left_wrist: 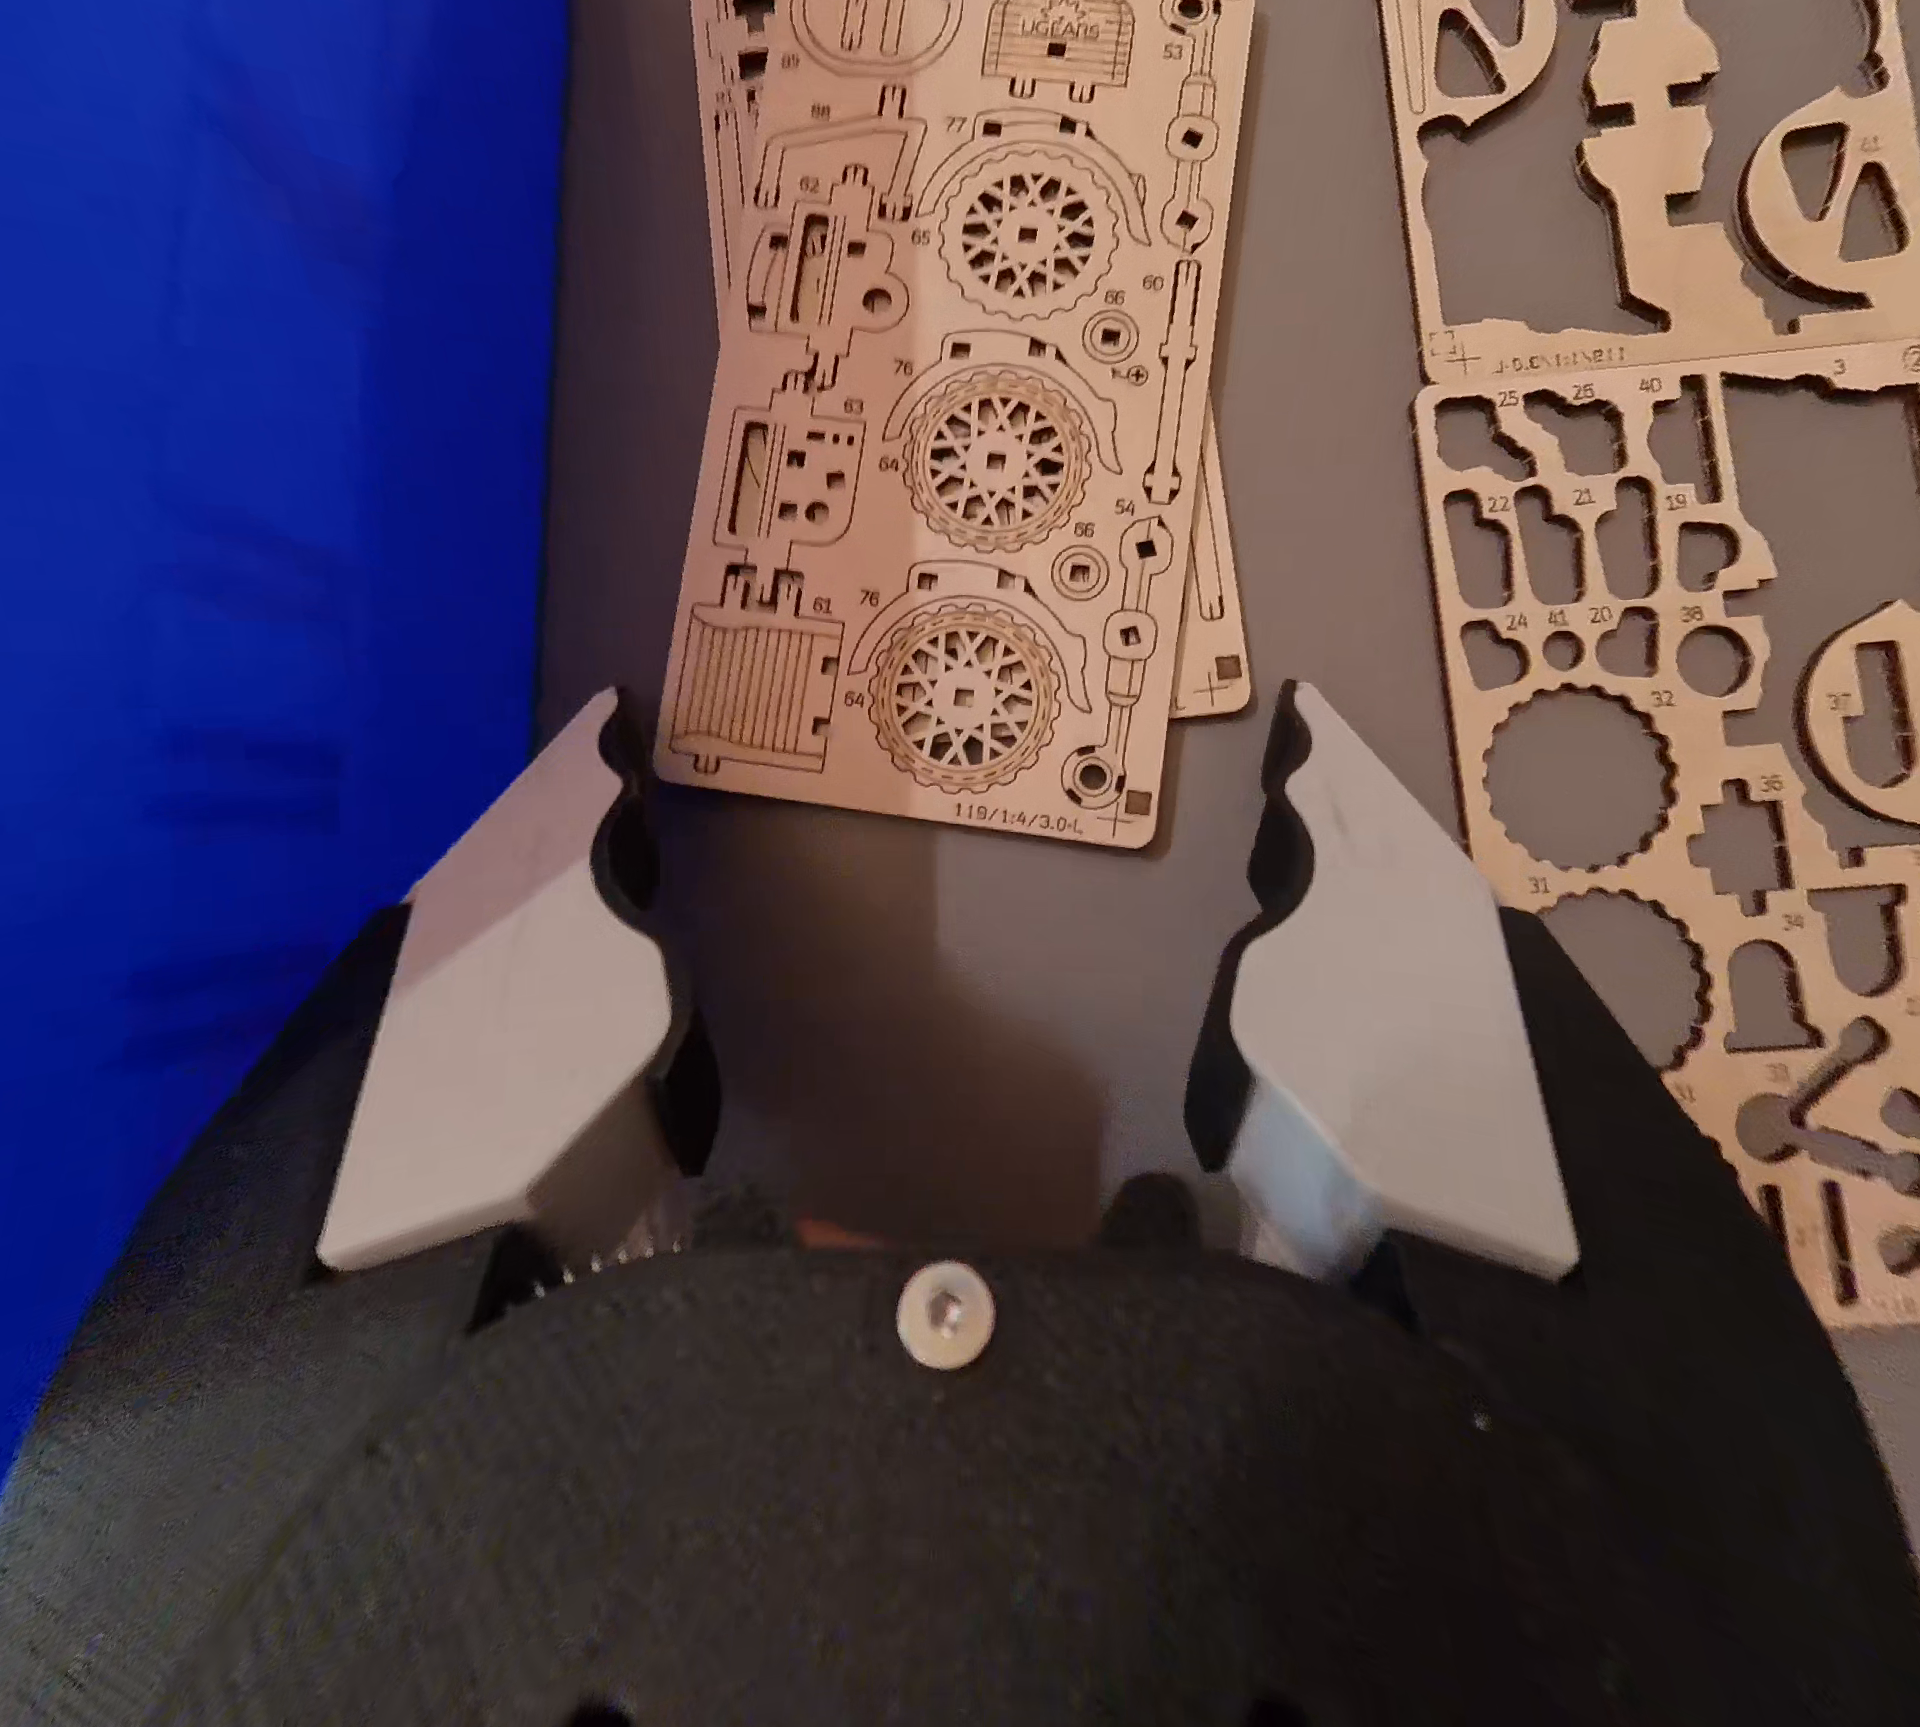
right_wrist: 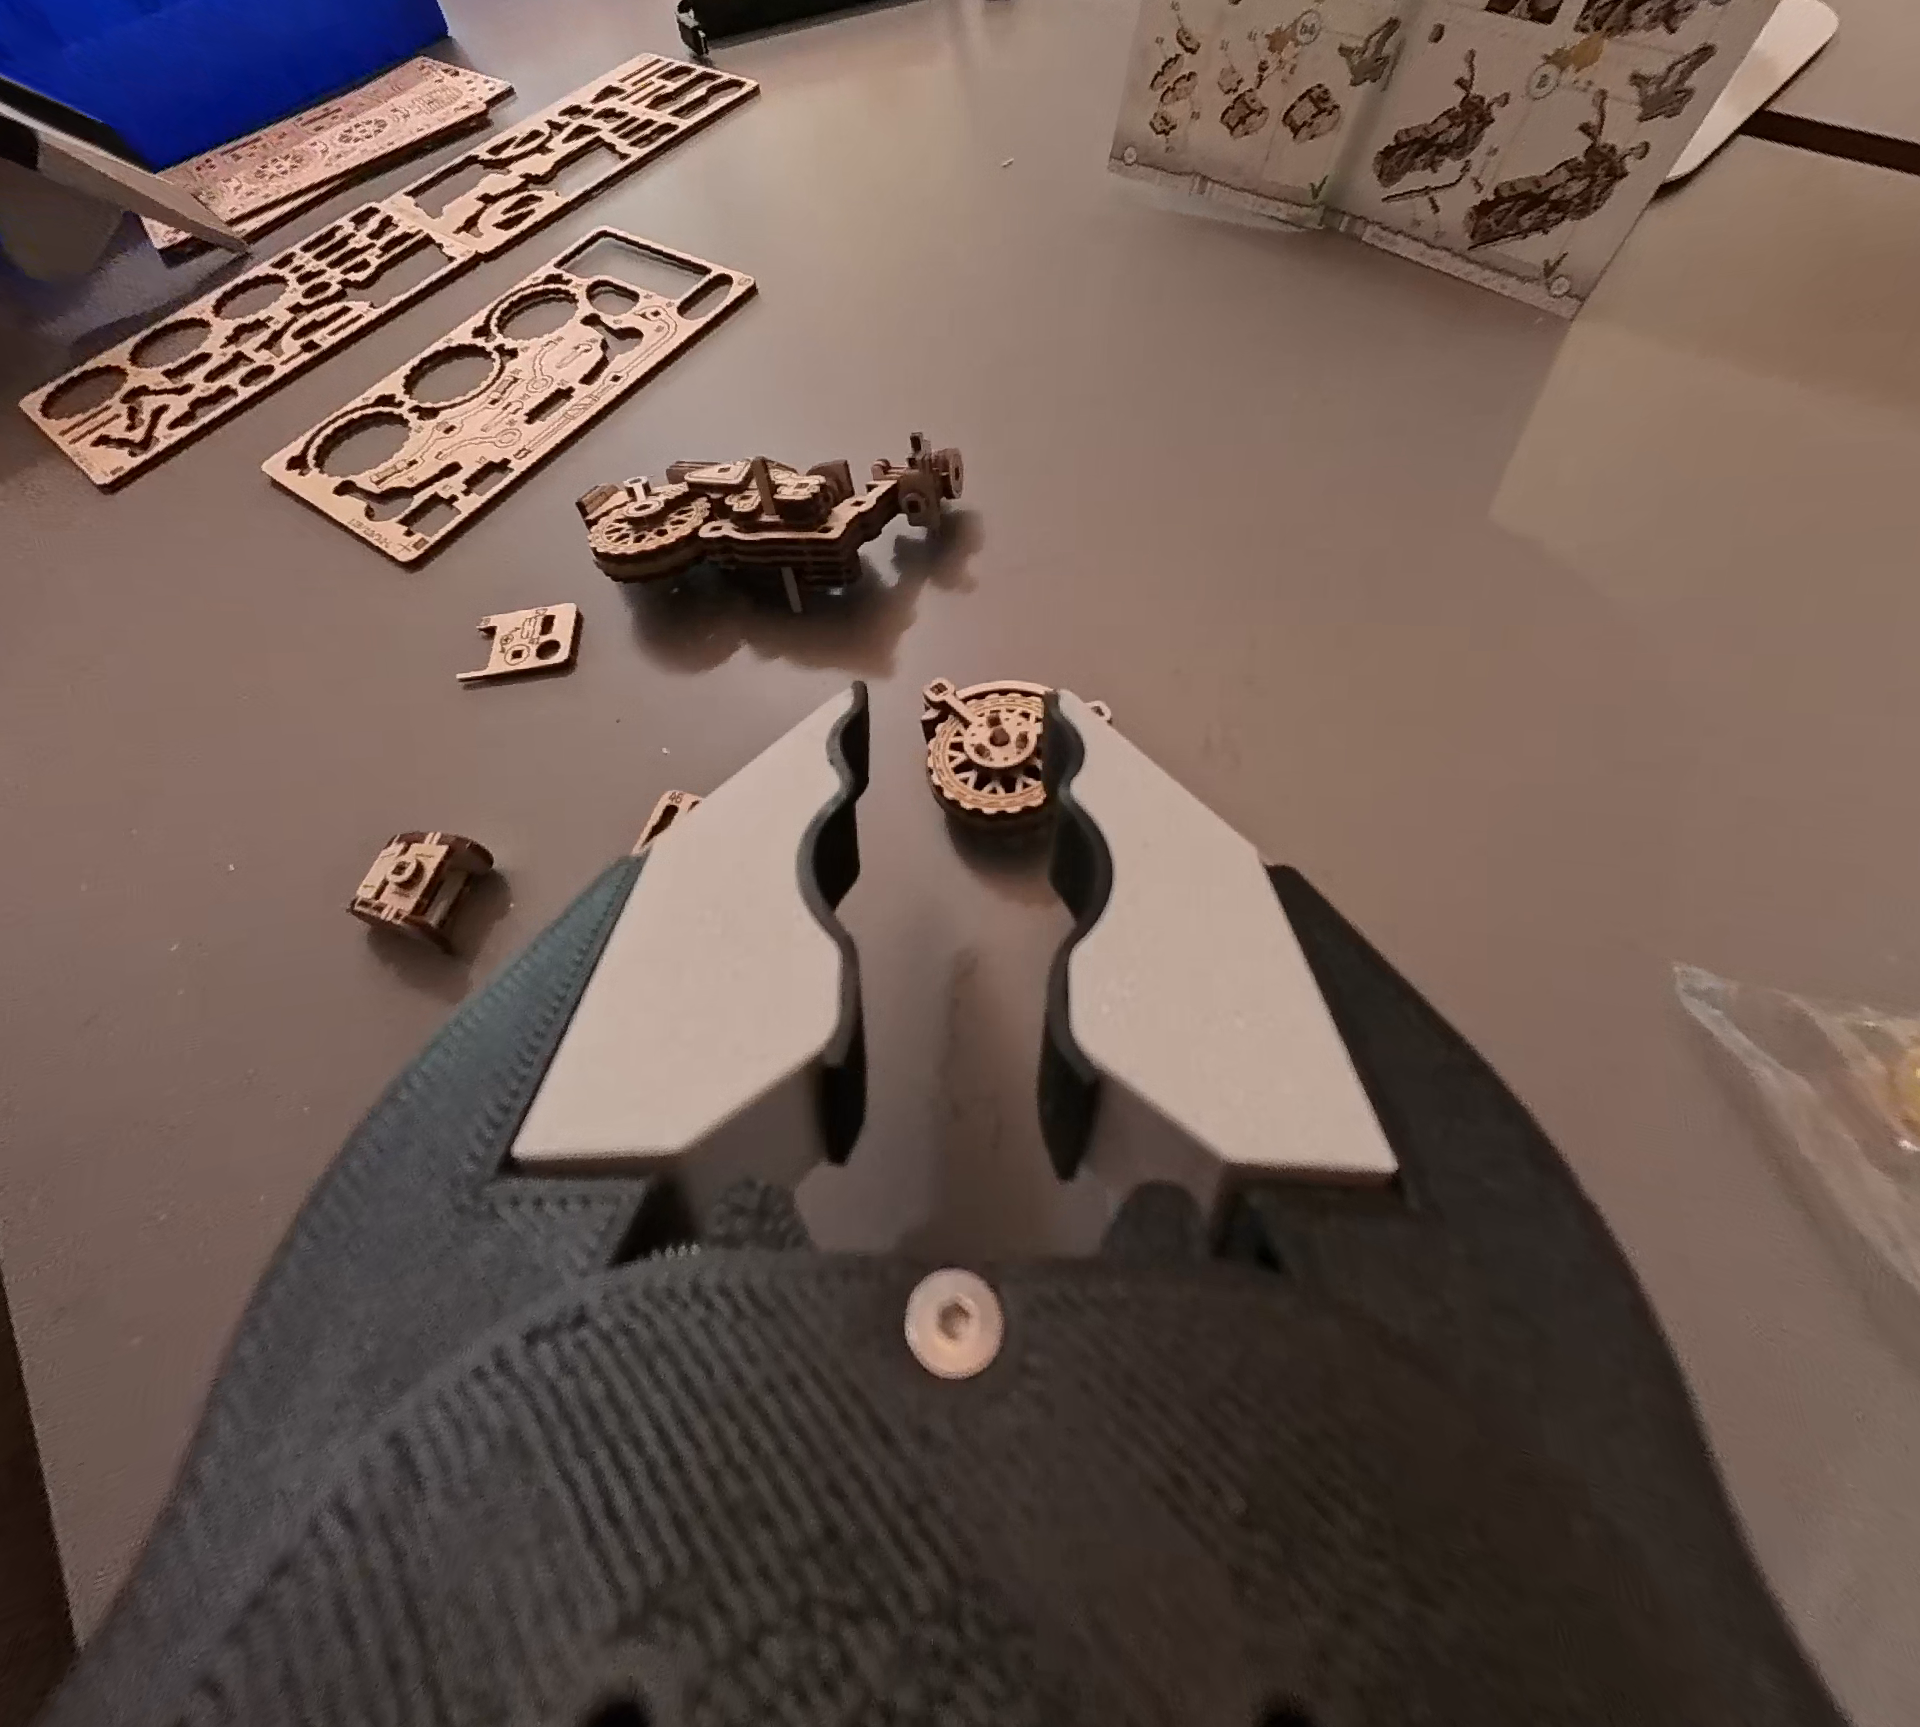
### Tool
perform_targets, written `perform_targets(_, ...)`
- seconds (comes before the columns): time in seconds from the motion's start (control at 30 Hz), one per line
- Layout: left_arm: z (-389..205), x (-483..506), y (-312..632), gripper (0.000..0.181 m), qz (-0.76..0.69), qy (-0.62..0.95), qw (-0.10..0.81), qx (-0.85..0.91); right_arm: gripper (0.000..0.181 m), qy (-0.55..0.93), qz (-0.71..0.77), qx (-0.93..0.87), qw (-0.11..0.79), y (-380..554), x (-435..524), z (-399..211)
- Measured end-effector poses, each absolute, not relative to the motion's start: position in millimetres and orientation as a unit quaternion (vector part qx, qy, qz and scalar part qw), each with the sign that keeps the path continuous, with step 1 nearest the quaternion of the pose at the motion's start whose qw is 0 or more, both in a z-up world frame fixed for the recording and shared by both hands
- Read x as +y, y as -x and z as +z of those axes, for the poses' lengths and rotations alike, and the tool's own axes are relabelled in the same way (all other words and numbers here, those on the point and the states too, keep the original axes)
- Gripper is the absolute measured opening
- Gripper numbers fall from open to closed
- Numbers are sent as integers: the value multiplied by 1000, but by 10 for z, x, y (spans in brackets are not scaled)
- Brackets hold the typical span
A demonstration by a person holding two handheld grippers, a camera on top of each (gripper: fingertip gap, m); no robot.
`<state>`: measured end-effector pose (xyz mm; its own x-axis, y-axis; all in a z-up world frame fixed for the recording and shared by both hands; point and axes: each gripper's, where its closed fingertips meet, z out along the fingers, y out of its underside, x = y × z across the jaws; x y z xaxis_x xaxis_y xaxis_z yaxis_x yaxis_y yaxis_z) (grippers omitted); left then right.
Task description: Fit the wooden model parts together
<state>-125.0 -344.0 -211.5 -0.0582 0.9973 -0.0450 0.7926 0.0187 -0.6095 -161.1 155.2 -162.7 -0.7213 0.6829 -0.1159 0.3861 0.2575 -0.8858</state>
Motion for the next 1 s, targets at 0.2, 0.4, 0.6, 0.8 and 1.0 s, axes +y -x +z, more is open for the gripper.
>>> perform_targets(0.2, -2107, -3472, 1099, 97, 235, 655, 212, -686, 32, 343, 504, -779, 146, 1609, 1551, -1626)
perform_targets(0.4, -2010, -3440, 1060, 96, 236, 647, 233, -687, 32, 343, 504, -779, 146, 1606, 1553, -1628)
perform_targets(0.6, -1754, -3364, 1060, 95, 246, 612, 283, -696, 31, 348, 506, -775, 149, 1622, 1565, -1618)
perform_targets(0.8, -1645, -3139, 902, 95, 245, 564, 334, -714, 31, 291, 561, -766, 118, 1427, 1024, -1168)
perform_targets(1.0, -1663, -2992, 790, 95, 283, 590, 288, -699, 35, 216, 594, -751, -188, 824, -609, -620)
